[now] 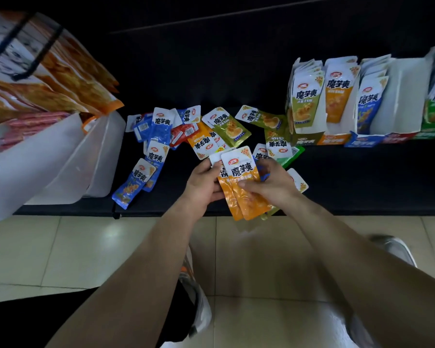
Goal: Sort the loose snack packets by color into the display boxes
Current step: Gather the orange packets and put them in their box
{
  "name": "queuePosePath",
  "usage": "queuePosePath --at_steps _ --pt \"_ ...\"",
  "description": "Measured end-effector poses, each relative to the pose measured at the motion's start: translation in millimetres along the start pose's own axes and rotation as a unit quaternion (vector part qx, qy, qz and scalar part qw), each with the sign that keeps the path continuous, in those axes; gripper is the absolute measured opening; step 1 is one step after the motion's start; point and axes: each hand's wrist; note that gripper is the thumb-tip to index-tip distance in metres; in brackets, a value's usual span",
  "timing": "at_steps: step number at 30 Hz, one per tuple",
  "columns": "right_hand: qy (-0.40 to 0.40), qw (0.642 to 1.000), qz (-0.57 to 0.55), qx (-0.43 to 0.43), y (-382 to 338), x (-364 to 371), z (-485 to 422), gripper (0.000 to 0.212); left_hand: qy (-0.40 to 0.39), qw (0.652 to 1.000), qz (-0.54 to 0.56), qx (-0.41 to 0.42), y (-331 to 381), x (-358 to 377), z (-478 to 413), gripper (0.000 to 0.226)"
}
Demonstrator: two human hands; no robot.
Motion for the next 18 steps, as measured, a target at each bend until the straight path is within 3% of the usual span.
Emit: queuePosePath --at_steps 4,8,10,12,14,18 --pt "-0.063 0.996 -0.044 0.038 8 -1 -6 0.027 -0.028 0.999 0.023 -0.035 -2 3 -6 0.023" --pt "-0.072 0.987 -0.131 0.057 17 1 -11 0.019 -0.043 0.998 0.025 -0.036 2 7 -16 0.018" --pt "-0.049 0.988 -0.139 0.053 21 1 -16 0.014 0.027 0.993 -0.113 0.027 4 3 -36 0.013" --pt "-0.021 0.991 -0.125 0.053 26 -1 -23 0.014 0.12 0.95 -0.273 0.095 2 -7 -67 0.014" --pt "-0.006 0.993 -0.102 0.055 29 -4 -28 0.024 0.206 0.916 -0.336 0.074 2 -18 -97 0.032" --pt "0.011 0.993 -0.103 0.063 38 -10 -36 0.028 0.28 0.902 -0.326 -0.039 6 -21 -139 0.099"
Point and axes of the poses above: each hand's wrist, its own z-axis away from the middle knuckle, its own x-axis out of the palm, y = z × x, and after that the axes turned 6 degrees about y, right-handed
